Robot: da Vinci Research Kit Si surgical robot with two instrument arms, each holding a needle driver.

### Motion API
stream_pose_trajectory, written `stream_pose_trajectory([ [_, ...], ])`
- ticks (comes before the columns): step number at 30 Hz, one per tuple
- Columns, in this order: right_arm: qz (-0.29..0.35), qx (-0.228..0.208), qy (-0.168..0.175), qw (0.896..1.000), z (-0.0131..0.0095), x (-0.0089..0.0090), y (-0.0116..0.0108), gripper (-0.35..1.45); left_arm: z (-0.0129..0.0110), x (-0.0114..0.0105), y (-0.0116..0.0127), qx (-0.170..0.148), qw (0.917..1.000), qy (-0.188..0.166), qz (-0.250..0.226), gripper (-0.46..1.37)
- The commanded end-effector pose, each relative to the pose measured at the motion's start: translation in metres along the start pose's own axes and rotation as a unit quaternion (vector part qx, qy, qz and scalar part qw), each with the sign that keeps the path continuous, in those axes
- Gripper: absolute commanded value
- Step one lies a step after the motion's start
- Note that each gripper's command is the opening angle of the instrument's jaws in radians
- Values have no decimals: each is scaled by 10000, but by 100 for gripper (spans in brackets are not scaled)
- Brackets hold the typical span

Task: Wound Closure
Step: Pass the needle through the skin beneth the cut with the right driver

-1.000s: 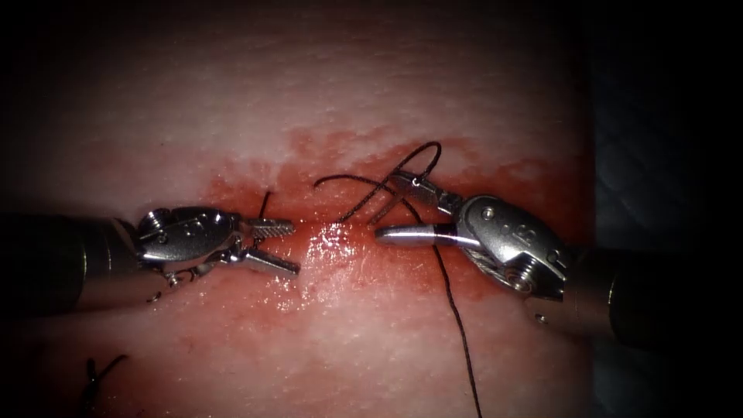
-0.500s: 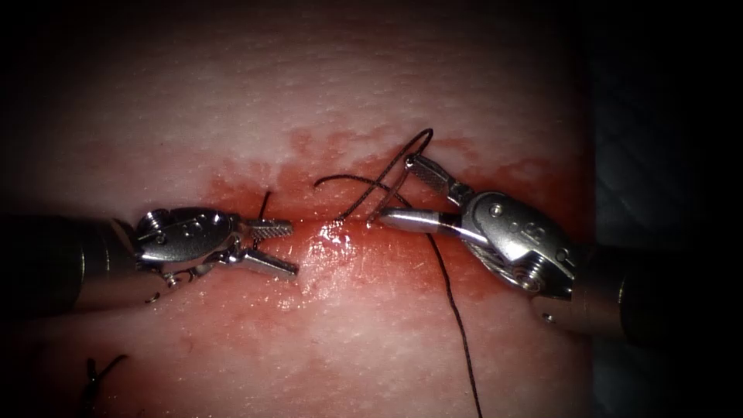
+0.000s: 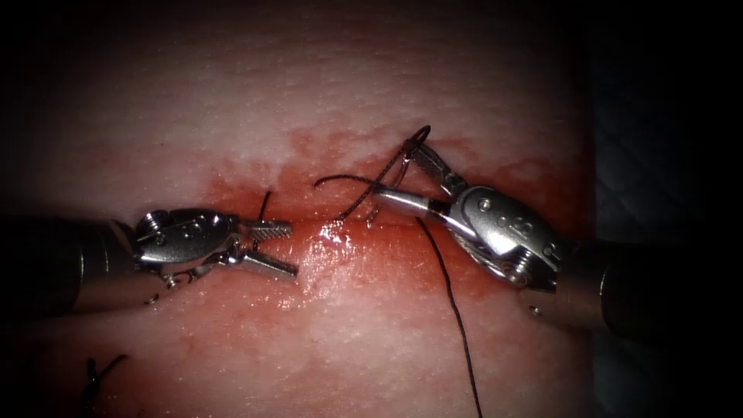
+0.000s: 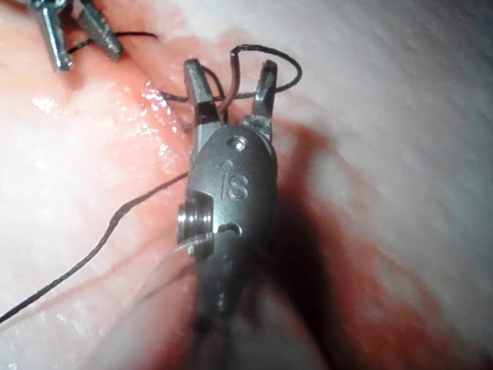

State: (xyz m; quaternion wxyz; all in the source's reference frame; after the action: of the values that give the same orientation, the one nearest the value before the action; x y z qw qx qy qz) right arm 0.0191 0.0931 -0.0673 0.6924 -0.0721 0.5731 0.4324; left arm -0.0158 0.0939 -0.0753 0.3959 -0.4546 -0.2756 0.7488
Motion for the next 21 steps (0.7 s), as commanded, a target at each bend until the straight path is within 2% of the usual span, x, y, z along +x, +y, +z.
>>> stream_pose_trajectory([
  [1, -3, -2, -9, 10000, 2, -1, -1, 52, 0, 0, 0, -5, 10000, 0, -3, 40],
  [5, -31, 15, -79, 10000, 10, -10, -4, 46, 0, 0, 1, -6, 10000, -1, -5, 40],
  [6, -40, 20, -100, 9999, 10, -12, -4, 39, 0, 0, 1, -6, 10000, -2, -6, 40],
  [9, -45, 32, -93, 9999, 8, -14, -4, 8, -1, 0, 2, -20, 10000, -11, -10, 40],
  [10, -42, 37, -96, 9999, 6, -12, -5, -15, -1, 1, 2, -21, 10000, -12, -11, 40],
  [12, -33, 41, -105, 9999, 4, -9, -6, -35, -1, 1, 2, -21, 10000, -12, -11, 39],
  [21, -10, 70, -138, 9999, 2, 0, -10, -35, -2, 1, 5, -21, 10000, -16, -22, 38],
])
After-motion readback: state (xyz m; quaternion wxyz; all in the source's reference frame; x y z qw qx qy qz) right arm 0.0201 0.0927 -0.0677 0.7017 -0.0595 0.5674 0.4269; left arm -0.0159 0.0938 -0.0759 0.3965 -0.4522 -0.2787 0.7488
